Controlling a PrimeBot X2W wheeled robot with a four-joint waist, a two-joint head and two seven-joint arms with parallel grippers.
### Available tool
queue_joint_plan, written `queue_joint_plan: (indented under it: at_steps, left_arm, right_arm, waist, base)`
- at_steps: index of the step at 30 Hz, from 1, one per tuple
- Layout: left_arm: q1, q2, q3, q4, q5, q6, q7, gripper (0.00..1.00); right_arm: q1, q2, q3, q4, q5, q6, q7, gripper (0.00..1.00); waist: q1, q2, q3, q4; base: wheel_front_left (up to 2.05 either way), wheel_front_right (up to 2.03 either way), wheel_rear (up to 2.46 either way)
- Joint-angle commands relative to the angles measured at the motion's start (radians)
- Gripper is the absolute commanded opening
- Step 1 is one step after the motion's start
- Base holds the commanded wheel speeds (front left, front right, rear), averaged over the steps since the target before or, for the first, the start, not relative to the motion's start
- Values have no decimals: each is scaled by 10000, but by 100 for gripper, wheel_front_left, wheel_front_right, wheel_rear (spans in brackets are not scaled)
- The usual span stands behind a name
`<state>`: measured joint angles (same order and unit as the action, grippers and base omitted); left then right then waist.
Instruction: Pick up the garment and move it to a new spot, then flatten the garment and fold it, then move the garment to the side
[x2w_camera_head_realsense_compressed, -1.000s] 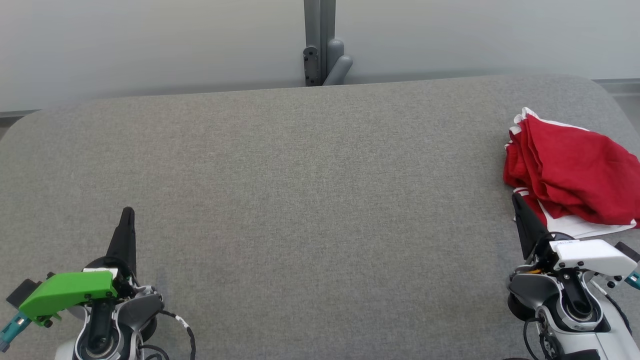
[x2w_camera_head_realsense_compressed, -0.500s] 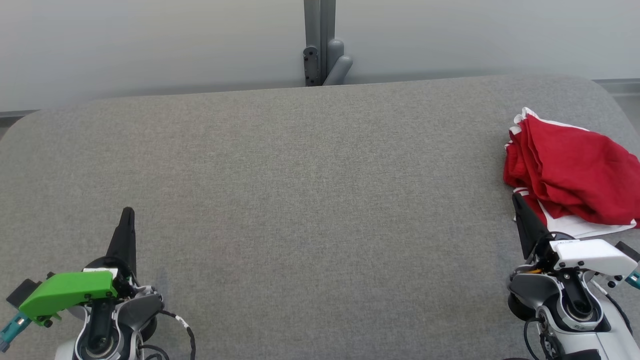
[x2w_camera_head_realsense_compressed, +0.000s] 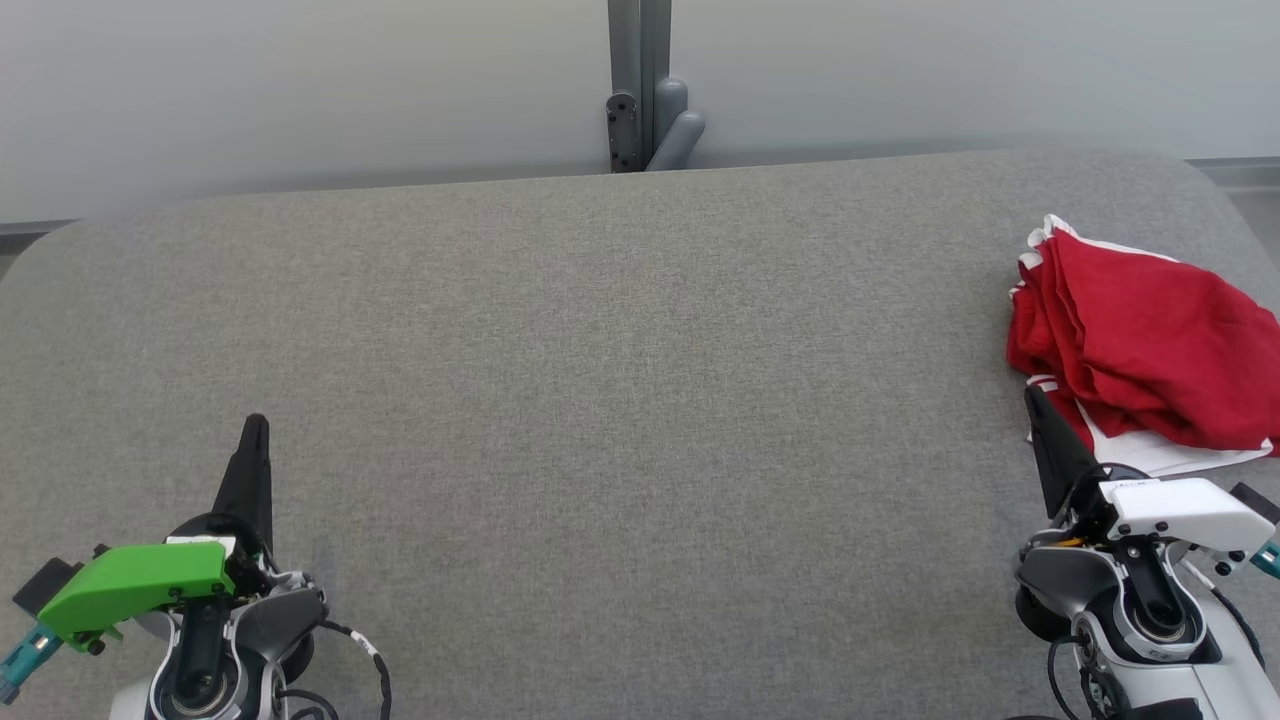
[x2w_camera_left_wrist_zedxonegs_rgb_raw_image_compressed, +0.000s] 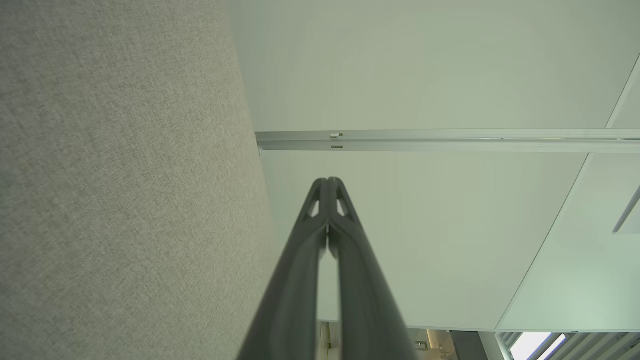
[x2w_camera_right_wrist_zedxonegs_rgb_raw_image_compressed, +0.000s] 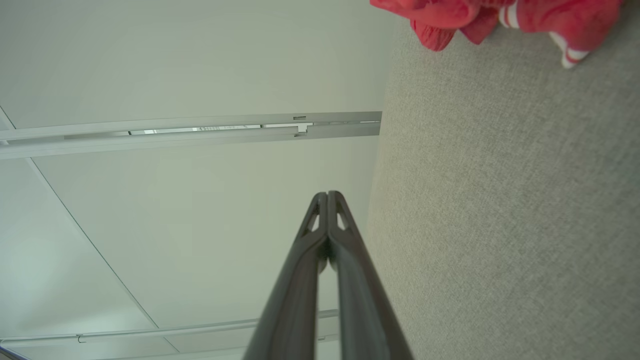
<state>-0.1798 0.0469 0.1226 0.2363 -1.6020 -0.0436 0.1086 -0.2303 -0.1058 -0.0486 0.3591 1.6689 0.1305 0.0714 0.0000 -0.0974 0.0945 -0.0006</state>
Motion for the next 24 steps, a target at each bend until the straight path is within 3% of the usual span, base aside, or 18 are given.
queue_joint_plan:
  at_steps: [1, 24]
  left_arm:
    - [-116, 65, 1, -8, -15, -36, 18, 0]
    - [-115, 65, 1, -8, -15, -36, 18, 0]
  right_arm:
    - [76, -55, 26, -42, 76, 4, -44, 0]
    - [95, -184, 195, -55, 209, 4, -183, 0]
  waist:
    - [0, 0, 0, 0]
    - [0, 0, 0, 1]
  base:
    - [0, 0, 0]
    - [0, 0, 0]
